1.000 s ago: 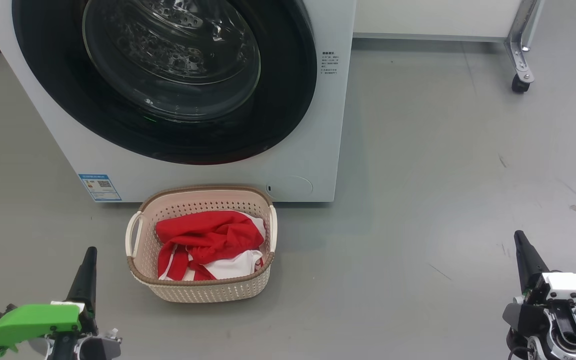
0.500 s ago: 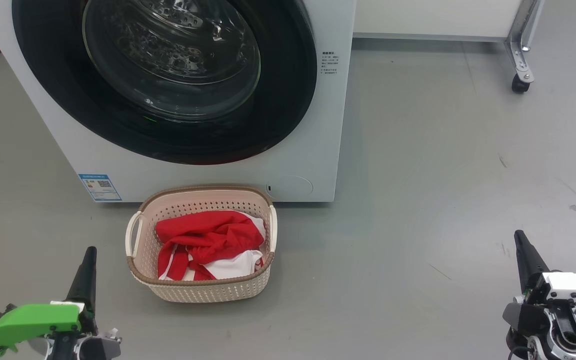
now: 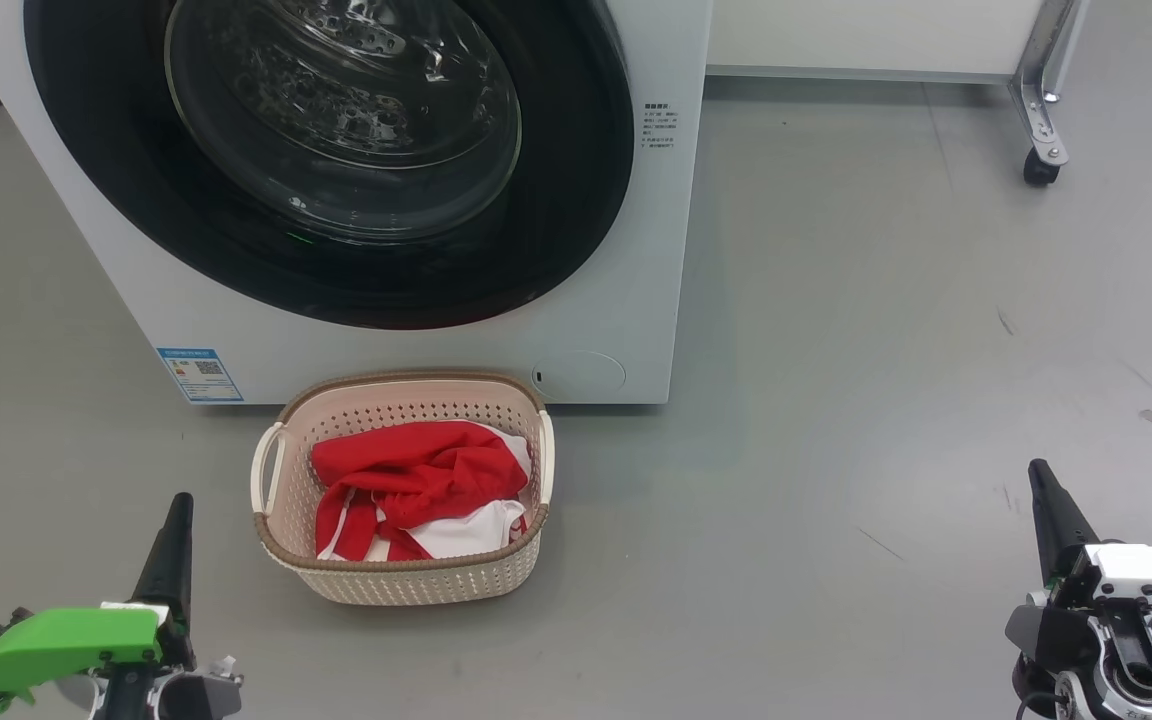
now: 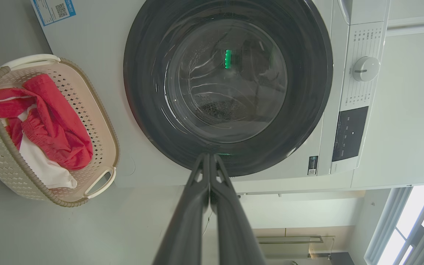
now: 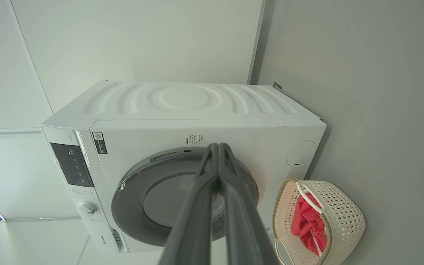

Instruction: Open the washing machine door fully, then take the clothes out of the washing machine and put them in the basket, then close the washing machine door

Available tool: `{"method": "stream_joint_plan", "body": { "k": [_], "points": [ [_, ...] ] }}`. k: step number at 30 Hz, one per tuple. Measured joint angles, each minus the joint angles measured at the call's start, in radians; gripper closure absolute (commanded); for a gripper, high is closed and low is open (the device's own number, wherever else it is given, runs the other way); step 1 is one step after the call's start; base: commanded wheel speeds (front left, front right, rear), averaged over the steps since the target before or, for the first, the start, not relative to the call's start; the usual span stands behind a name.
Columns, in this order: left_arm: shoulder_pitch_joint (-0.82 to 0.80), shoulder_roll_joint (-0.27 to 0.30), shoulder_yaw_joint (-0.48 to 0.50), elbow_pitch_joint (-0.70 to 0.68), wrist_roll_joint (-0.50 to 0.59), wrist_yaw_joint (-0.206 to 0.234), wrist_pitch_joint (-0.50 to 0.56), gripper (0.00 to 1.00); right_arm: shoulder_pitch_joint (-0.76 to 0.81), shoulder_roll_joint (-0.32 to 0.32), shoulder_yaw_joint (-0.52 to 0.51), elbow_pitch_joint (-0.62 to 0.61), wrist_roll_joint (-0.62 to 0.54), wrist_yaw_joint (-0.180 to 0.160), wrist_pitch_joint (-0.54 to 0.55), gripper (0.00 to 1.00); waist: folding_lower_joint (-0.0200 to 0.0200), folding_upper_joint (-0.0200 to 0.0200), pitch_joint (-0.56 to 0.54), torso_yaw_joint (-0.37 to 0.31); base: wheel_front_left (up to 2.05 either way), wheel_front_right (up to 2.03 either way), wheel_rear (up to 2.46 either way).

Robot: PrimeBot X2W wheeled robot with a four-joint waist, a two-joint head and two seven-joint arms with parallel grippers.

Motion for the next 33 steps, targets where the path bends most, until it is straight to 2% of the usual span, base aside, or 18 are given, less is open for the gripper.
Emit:
{"method": "stream_joint_plan", "body": {
  "k": [33],
  "points": [
    [0.000,0.000,0.001,-0.001,0.000,0.000,0.003,1.00,0.000,0.000,0.001,-0.001,0.000,0.000,0.000,1.00,0.0000,0.0000,0.000,0.000,0.00,0.00,0.00]
  ]
}}
